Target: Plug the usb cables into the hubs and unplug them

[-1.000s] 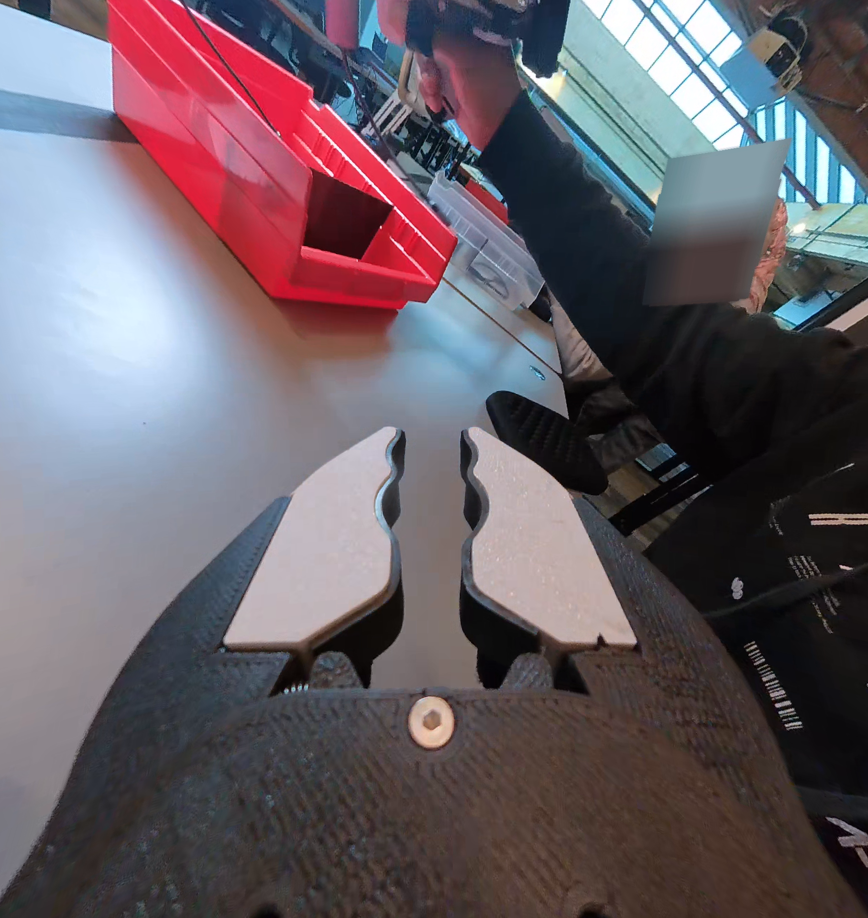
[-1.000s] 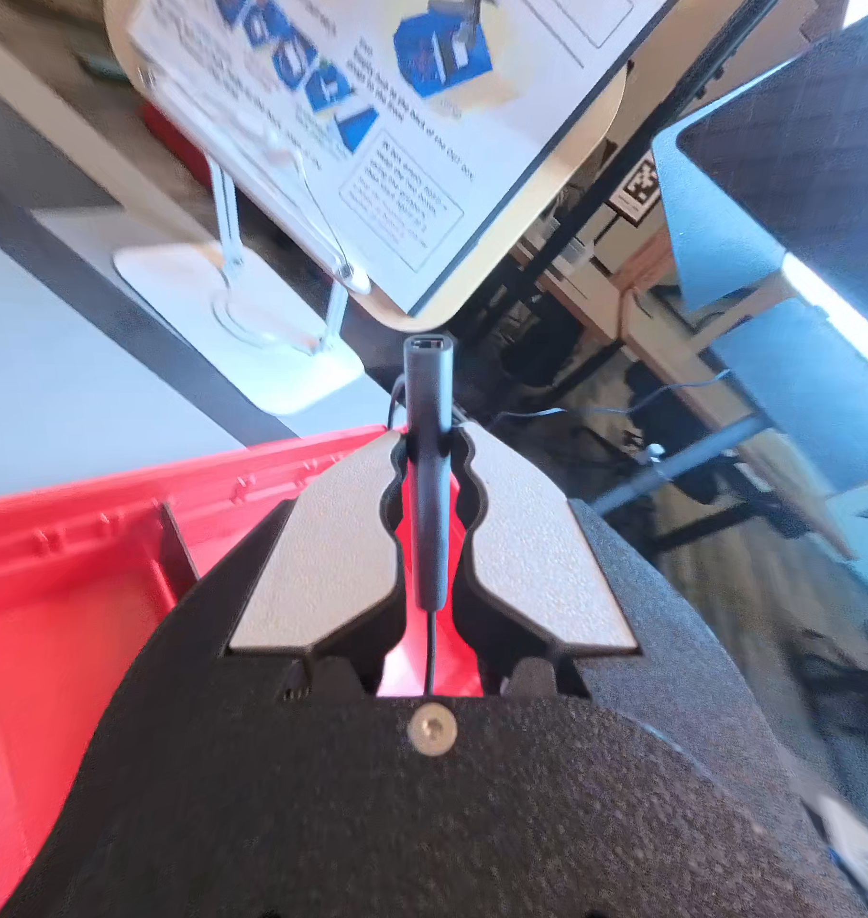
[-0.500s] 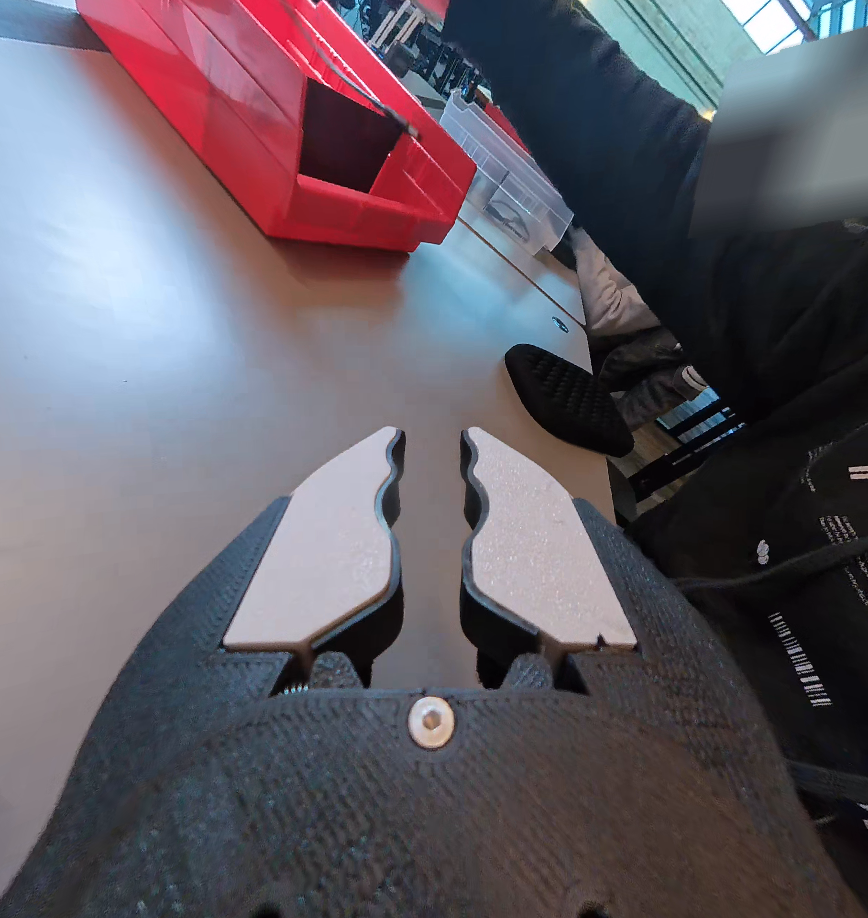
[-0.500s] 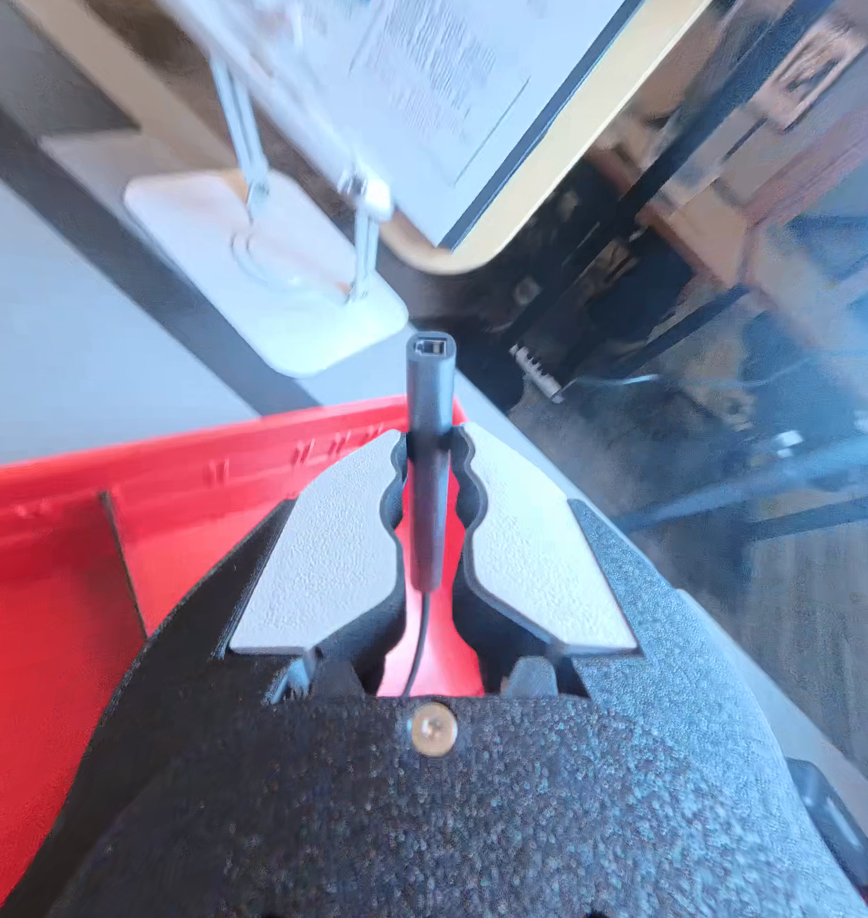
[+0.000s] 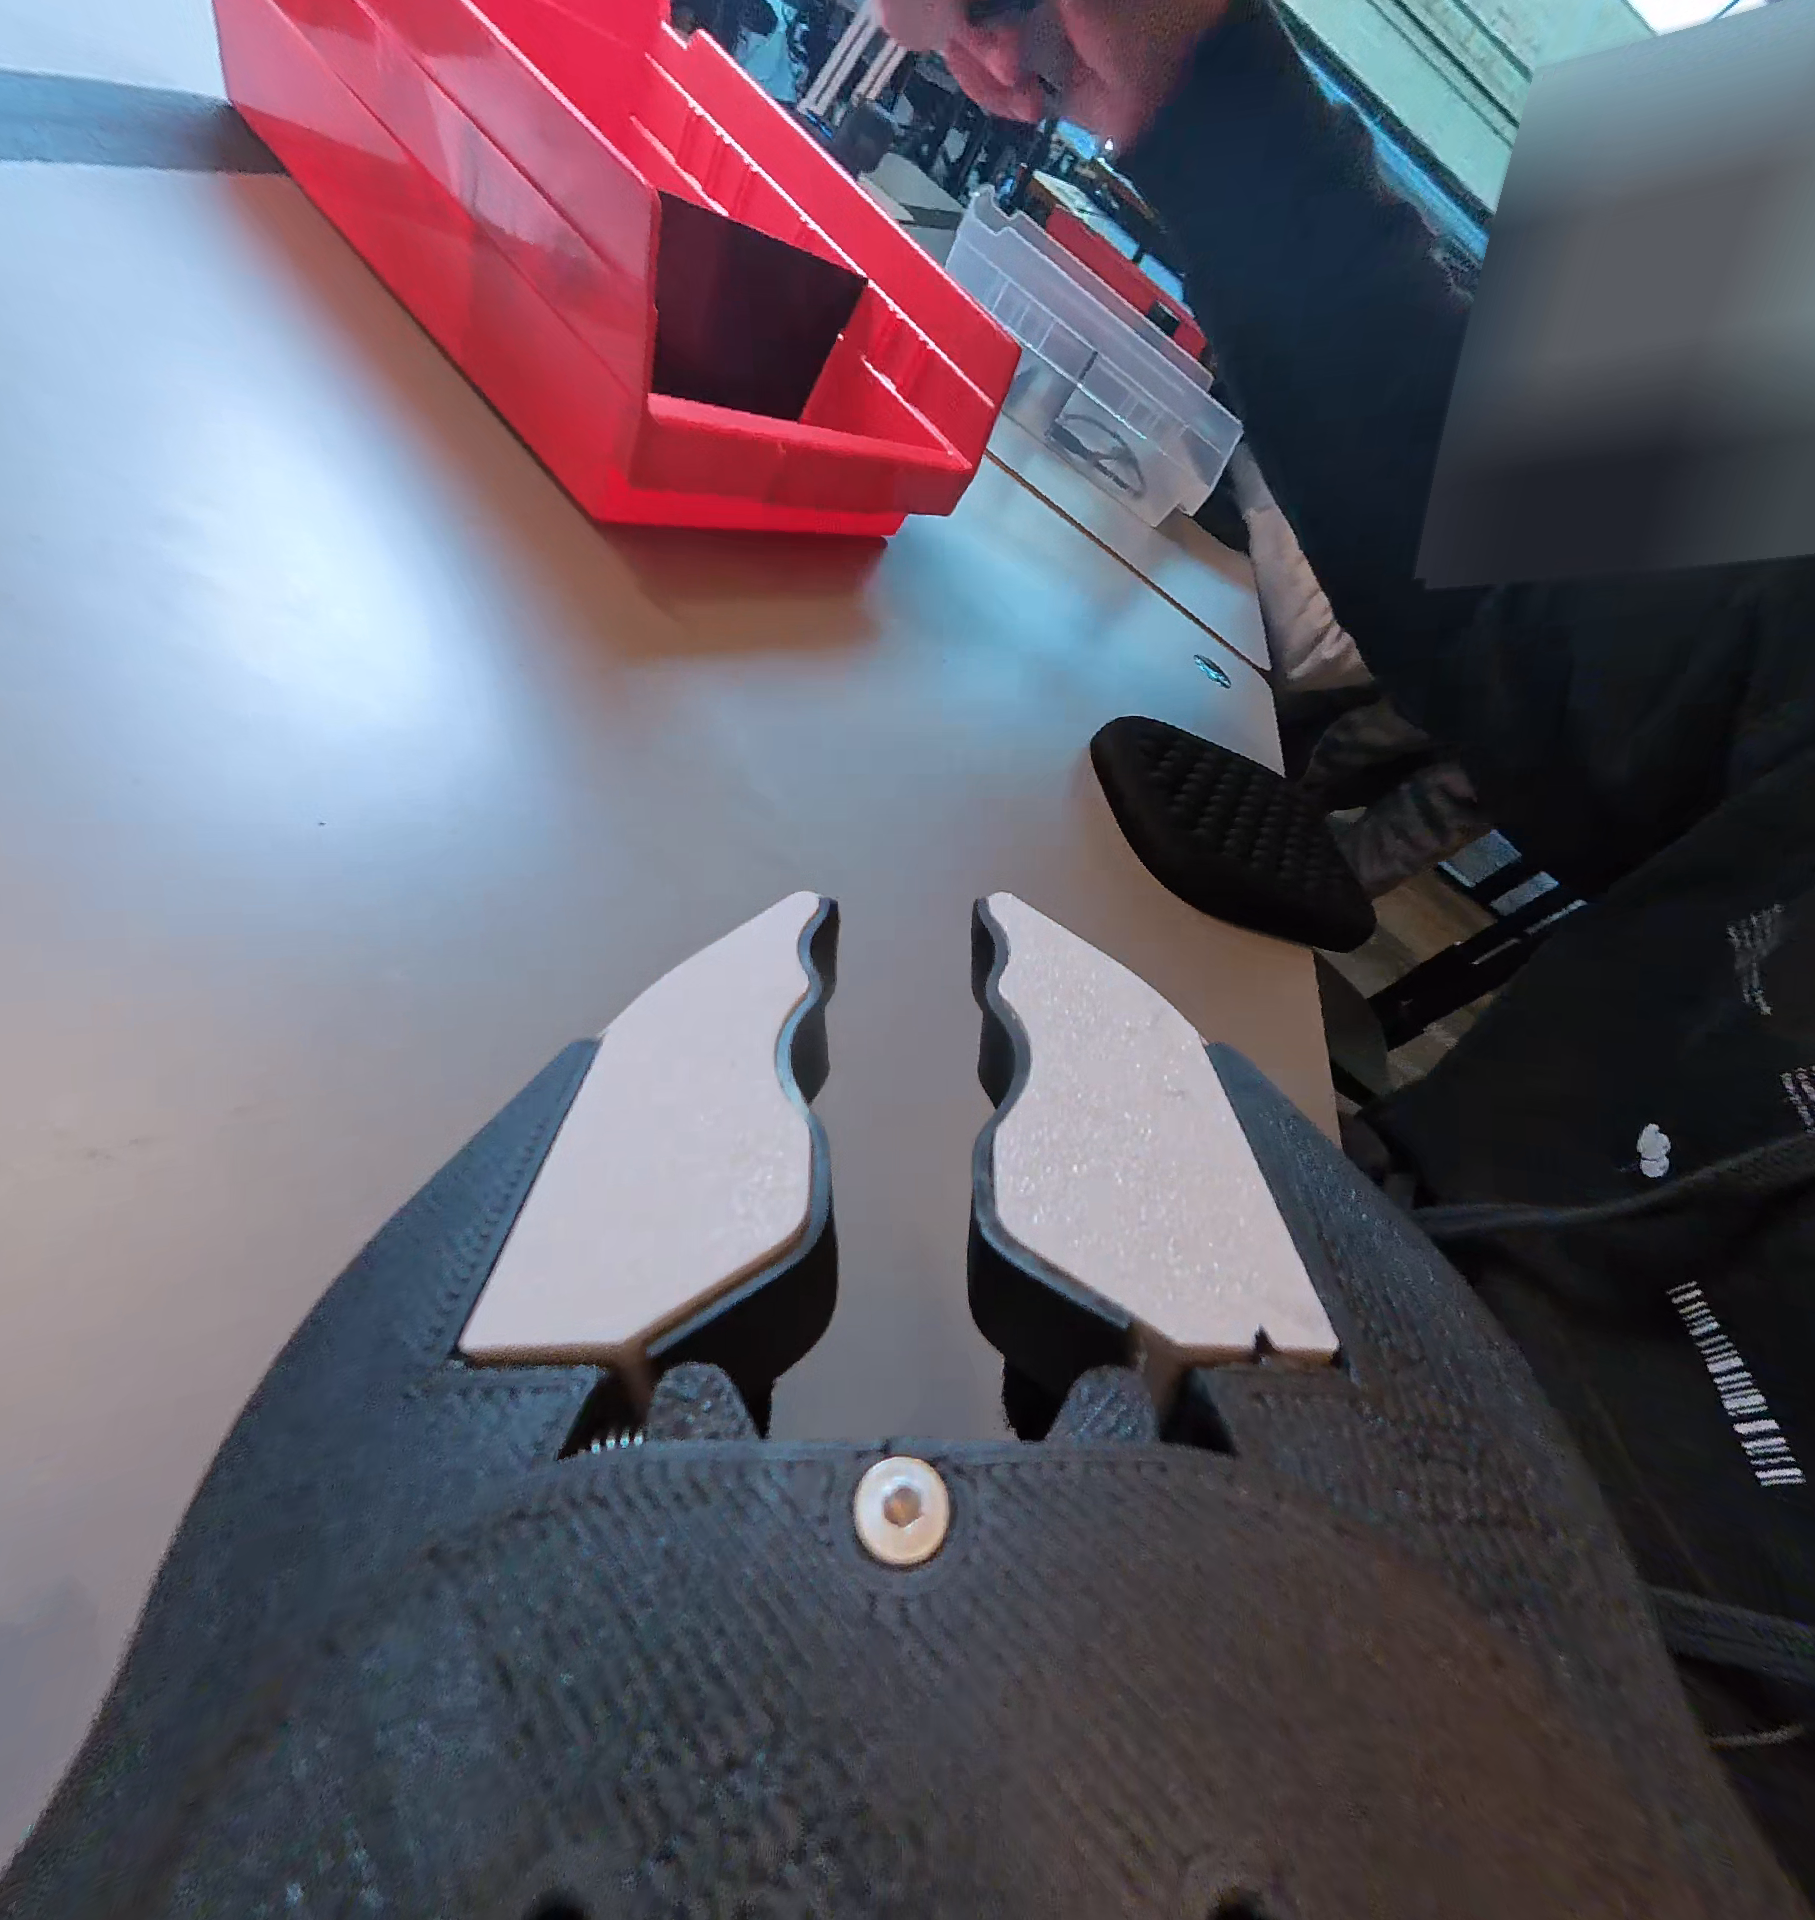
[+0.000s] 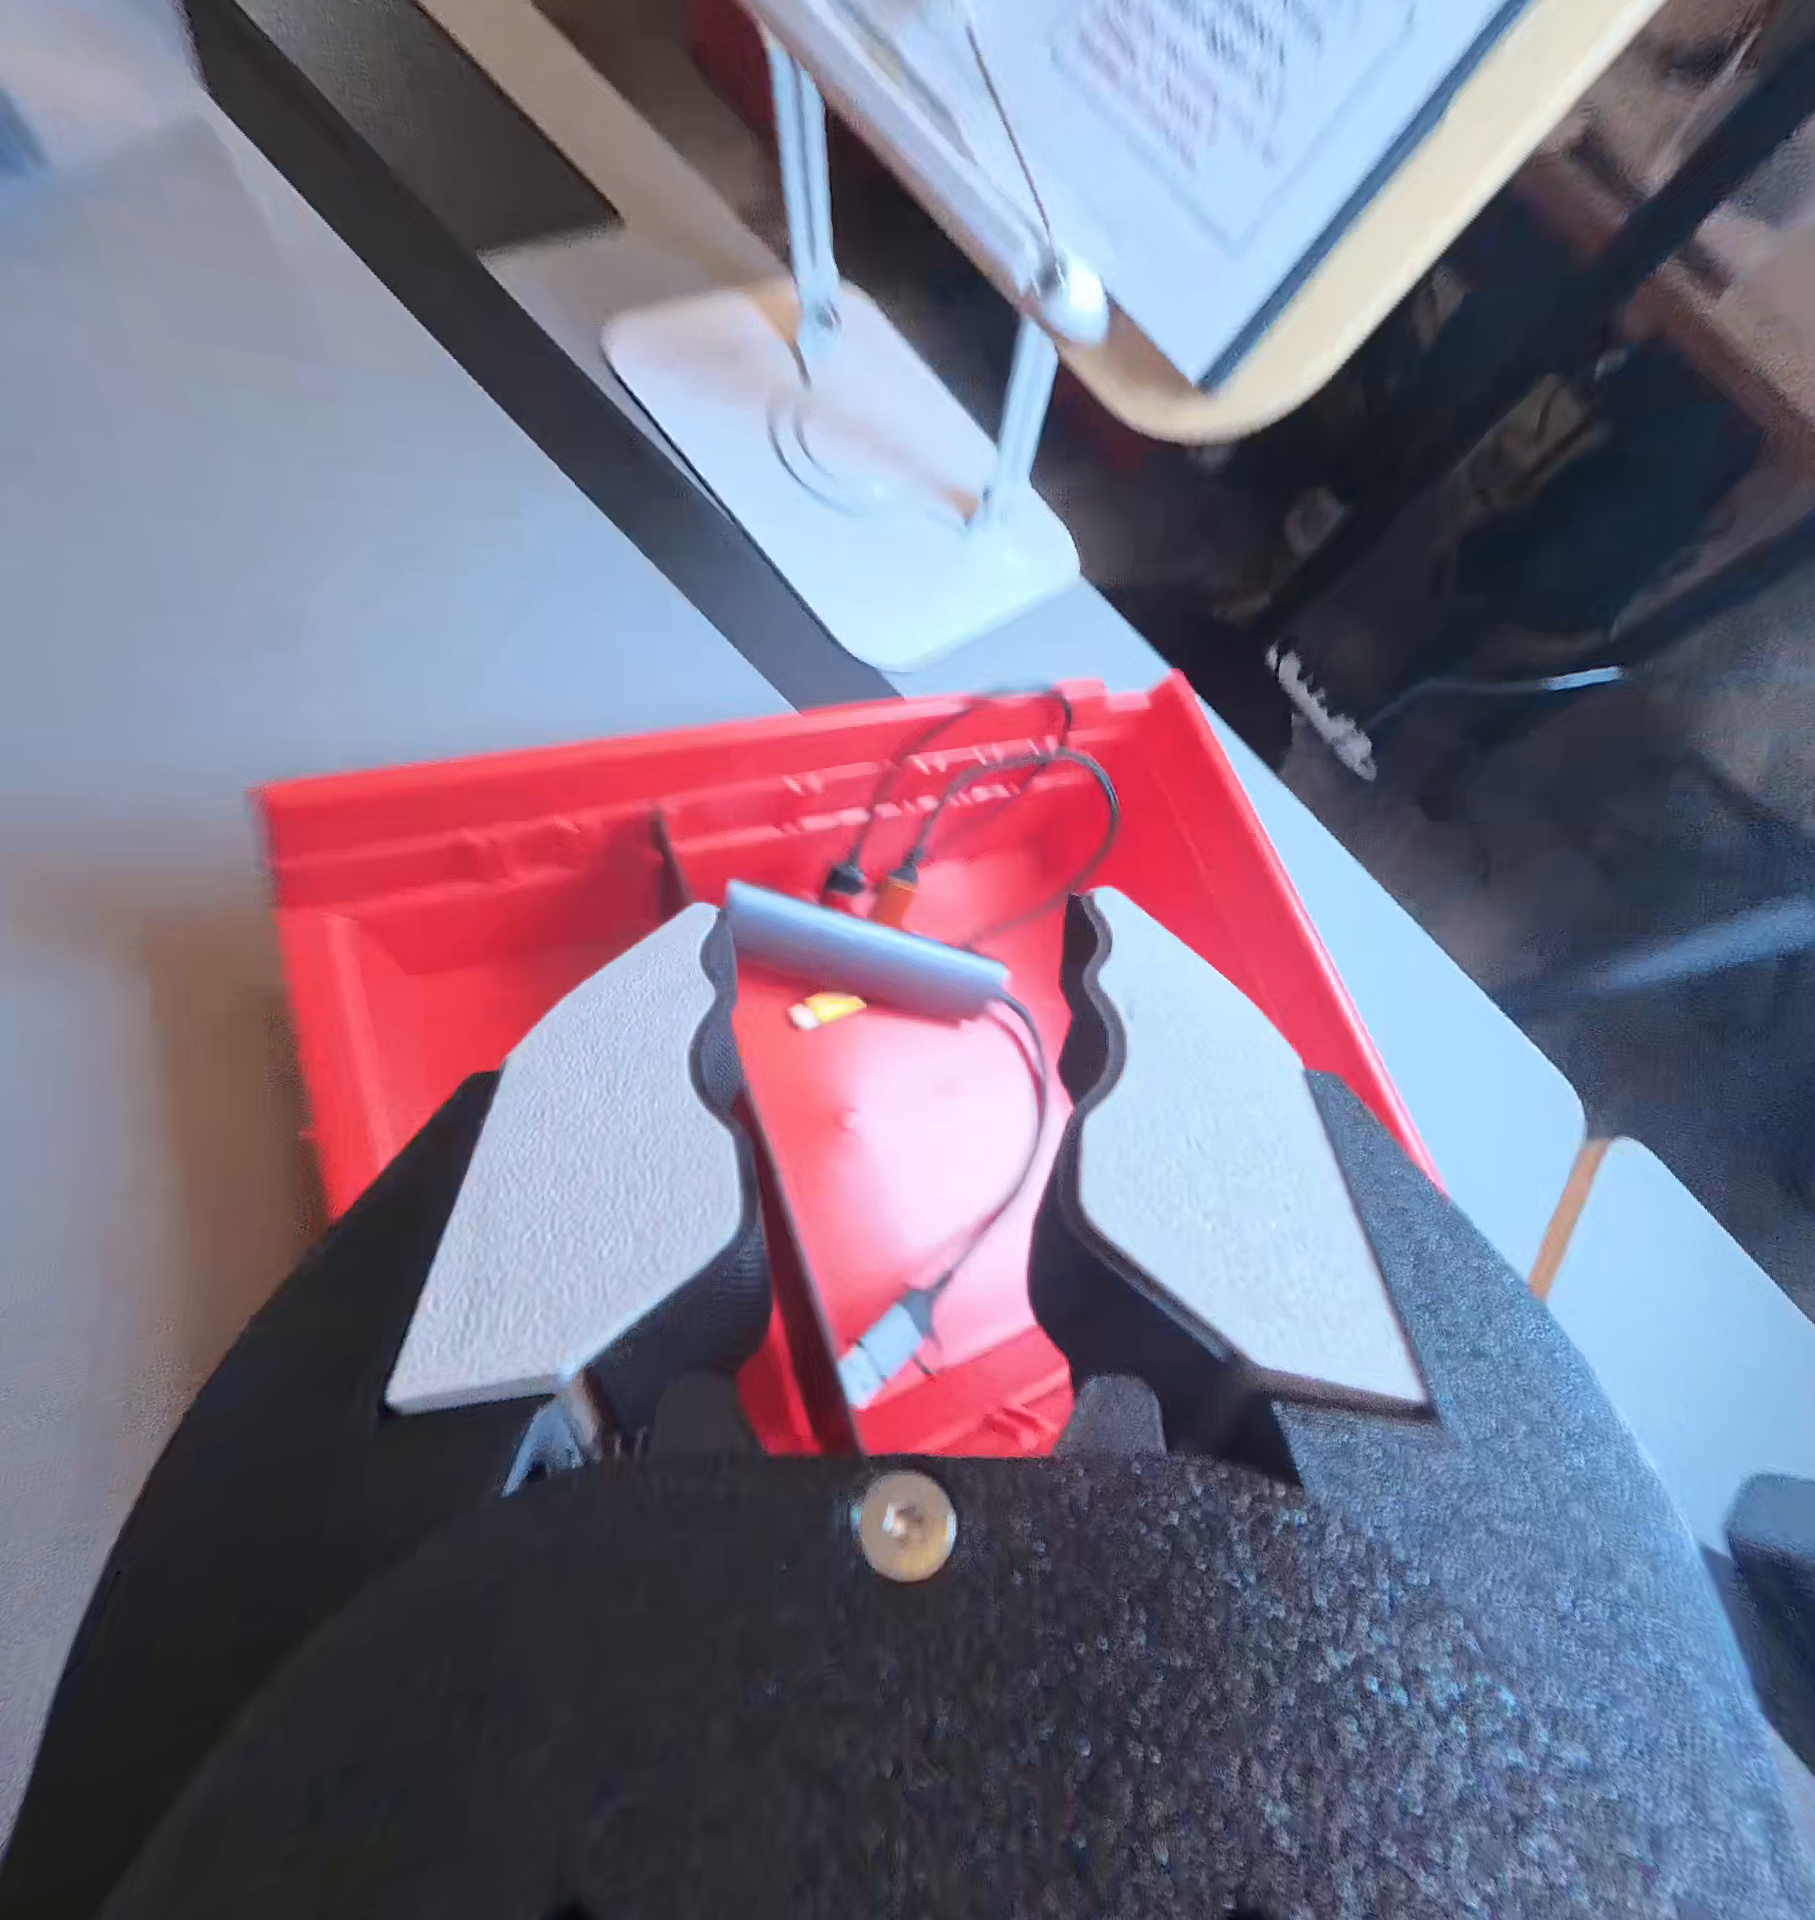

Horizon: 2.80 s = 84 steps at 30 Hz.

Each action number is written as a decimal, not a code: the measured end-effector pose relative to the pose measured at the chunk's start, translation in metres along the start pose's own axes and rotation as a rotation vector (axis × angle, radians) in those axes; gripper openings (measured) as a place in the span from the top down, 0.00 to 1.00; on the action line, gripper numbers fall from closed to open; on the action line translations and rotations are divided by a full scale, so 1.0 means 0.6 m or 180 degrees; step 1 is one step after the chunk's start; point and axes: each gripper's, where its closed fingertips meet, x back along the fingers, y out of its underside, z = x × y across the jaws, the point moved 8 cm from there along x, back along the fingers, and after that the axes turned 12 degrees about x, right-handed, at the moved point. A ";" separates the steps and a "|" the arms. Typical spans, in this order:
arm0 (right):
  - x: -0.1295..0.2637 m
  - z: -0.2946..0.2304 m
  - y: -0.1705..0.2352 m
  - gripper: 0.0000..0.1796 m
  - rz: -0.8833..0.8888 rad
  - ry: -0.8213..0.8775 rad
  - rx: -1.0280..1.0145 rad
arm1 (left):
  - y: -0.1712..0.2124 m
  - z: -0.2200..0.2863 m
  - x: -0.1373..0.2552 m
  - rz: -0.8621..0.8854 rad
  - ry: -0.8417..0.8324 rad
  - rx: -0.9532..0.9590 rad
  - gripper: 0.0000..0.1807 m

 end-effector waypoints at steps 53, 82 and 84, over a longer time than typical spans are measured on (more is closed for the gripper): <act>0.006 -0.422 0.012 0.97 0.1455 -0.0405 -0.0216 | -0.523 0.178 0.344 -0.1142 -0.4079 -0.2403 0.96; 0.000 -0.443 0.015 0.98 0.1297 -0.0509 0.0163 | -0.302 -0.218 0.144 -0.1548 -0.2140 -0.1018 0.87; 0.000 -0.442 0.016 0.98 0.1288 -0.0516 0.0158 | -0.297 -0.222 0.136 -0.1592 -0.2064 -0.0978 0.89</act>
